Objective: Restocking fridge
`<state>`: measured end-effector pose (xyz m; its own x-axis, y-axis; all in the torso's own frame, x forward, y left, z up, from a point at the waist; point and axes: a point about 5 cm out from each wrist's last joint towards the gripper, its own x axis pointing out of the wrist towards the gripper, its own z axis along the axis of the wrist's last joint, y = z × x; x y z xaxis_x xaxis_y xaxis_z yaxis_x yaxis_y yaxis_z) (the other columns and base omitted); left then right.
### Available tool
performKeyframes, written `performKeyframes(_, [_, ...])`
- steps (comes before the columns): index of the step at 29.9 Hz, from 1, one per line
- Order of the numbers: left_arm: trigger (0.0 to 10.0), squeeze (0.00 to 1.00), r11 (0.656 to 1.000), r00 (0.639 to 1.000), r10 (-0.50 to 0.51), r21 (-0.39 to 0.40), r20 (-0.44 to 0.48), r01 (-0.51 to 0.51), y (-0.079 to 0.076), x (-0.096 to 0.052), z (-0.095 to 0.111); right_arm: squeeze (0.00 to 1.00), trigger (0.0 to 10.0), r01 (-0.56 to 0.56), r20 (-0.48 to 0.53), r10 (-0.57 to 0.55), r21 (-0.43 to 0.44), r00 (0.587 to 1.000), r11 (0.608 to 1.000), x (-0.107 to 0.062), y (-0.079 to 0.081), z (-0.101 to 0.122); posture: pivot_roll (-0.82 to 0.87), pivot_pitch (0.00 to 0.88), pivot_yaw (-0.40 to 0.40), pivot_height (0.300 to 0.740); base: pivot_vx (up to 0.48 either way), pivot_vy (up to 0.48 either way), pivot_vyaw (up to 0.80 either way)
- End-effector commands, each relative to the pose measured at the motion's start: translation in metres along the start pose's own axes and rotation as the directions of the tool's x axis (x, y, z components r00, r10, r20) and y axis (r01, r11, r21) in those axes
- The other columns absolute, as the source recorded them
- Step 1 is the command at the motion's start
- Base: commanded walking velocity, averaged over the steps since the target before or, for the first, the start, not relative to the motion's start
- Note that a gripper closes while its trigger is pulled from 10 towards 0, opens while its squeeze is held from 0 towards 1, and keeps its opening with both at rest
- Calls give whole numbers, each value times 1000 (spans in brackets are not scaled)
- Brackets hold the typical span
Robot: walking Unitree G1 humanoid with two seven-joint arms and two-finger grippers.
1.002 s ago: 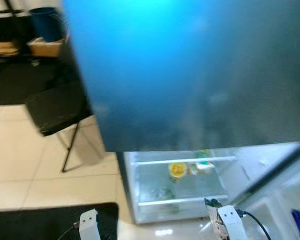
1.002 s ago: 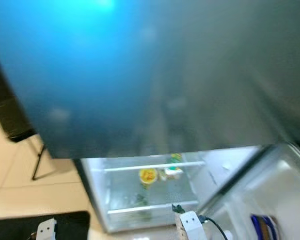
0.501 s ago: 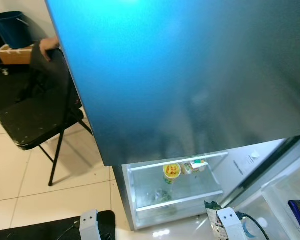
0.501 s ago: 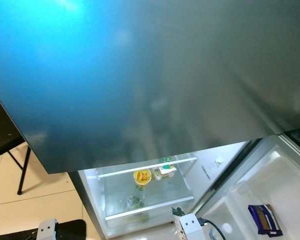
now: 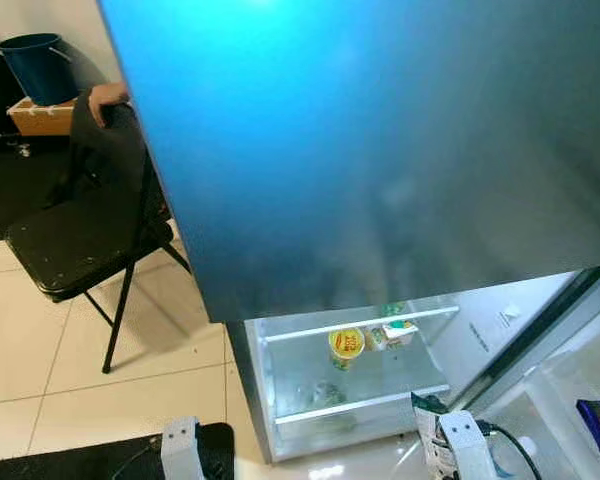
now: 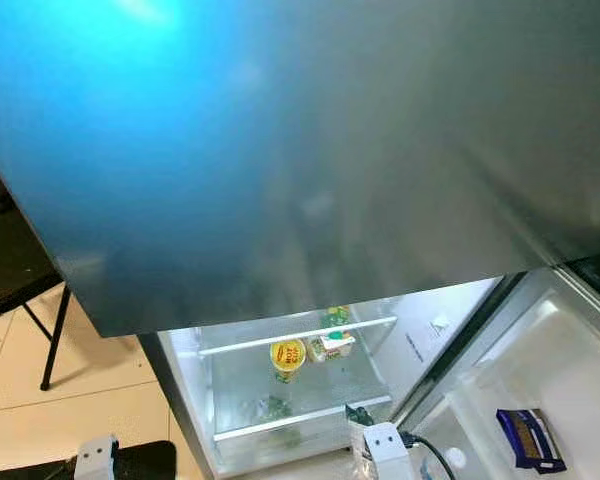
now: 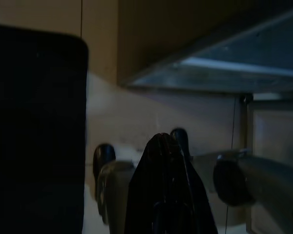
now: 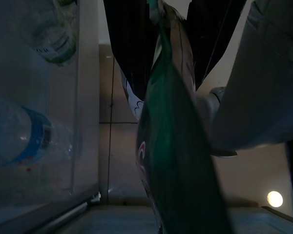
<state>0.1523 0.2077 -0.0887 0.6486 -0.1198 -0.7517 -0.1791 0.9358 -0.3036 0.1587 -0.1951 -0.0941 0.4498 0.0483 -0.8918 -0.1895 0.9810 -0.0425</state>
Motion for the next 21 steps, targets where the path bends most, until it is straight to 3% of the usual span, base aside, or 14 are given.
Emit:
performKeyframes(1, [10000,0,1000,1000,-5,30,1,5,2,-1,1,0,10000,10,29,-10,29,1000,1000,0,-2,2,-60,0,-49,740,0,0,0])
performKeyframes(3, [10000,0,997,999,-34,66,32,32,-1,1,11,0,10000,7,133,-16,67,991,998,-1,-18,40,-58,0,-50,740,0,0,0])
performKeyframes(5, [10000,0,995,997,-50,86,52,45,-2,3,17,0,10000,4,193,-21,87,981,996,-4,-27,62,-58,0,-49,740,0,0,0])
performKeyframes(6, [10000,0,989,995,-72,137,64,63,-4,4,24,0,10000,1,235,-28,114,972,993,-5,-31,76,-58,0,-49,740,0,0,0])
performKeyframes(11, [10000,0,971,992,-108,219,65,92,-8,5,31,0,10000,7,286,-41,119,957,993,-8,-35,95,-55,0,-49,740,0,0,0])
performKeyframes(21, [10000,0,950,990,-139,288,33,123,-10,4,25,0,10000,-1,341,-38,112,939,994,-12,-37,117,-54,0,-50,740,0,0,0])
